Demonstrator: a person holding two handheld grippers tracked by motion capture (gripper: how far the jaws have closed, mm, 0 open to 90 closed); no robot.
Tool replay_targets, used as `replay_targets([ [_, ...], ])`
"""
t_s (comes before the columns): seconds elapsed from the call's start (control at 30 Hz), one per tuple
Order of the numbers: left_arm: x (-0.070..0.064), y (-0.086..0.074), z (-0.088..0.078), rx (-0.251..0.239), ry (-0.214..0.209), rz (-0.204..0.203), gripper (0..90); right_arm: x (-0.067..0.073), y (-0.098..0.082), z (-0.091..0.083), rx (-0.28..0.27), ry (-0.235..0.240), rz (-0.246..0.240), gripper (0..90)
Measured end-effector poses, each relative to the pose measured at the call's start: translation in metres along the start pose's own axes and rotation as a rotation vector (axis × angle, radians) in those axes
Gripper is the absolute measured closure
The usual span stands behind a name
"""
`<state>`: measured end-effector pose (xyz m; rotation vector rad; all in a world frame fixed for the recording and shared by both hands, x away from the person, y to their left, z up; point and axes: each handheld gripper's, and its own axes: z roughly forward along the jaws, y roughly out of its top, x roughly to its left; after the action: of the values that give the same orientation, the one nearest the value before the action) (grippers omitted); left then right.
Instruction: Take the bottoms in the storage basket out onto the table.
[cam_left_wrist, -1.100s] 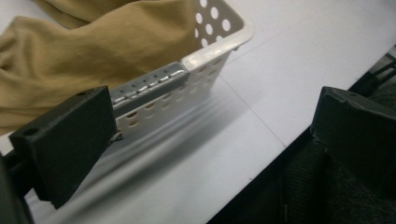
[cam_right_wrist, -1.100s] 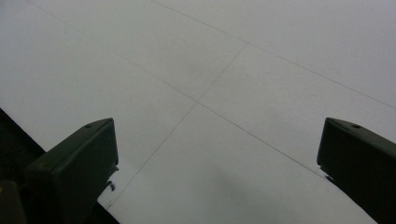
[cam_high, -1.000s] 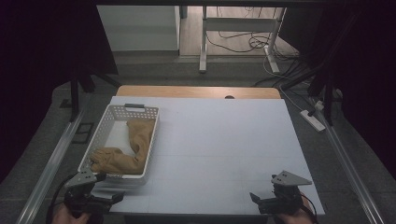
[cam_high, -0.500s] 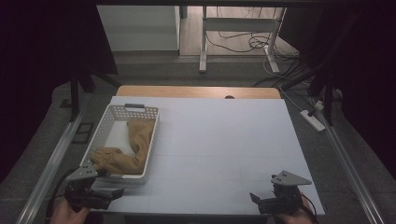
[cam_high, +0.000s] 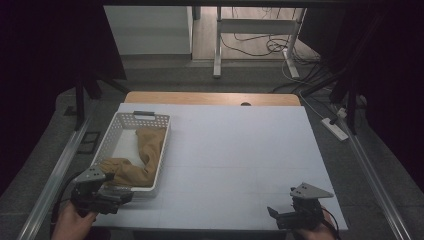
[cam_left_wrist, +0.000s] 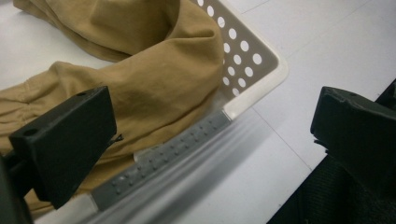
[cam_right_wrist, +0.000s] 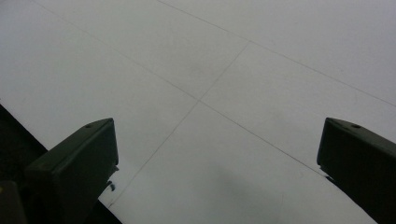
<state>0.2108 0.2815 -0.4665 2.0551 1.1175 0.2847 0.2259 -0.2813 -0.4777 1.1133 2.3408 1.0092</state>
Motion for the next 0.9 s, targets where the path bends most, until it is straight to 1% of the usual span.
replay_targets([
  [0.1, 0.002, 0.004, 0.003, 0.012, 0.009, -0.001, 0.0, 0.0, 0.0, 0.0, 0.001, 0.0, -0.001, 0.0],
  [0.37, 0.009, 0.011, 0.009, 0.027, 0.017, -0.021, 0.0, 0.0, 0.0, 0.0, 0.004, 0.0, -0.003, 0.0],
  [0.5, 0.011, 0.016, 0.012, 0.042, 0.039, -0.005, 0.0, 0.0, 0.0, 0.0, 0.003, 0.0, -0.003, 0.0],
  [0.77, 0.019, 0.024, 0.019, 0.063, 0.027, -0.009, 0.1, 0.0, 0.0, 0.001, 0.007, 0.002, -0.005, 0.0],
  [0.9, 0.024, 0.028, 0.022, 0.071, 0.032, -0.004, 0.1, 0.0, 0.0, 0.001, 0.008, 0.002, -0.007, 0.0],
])
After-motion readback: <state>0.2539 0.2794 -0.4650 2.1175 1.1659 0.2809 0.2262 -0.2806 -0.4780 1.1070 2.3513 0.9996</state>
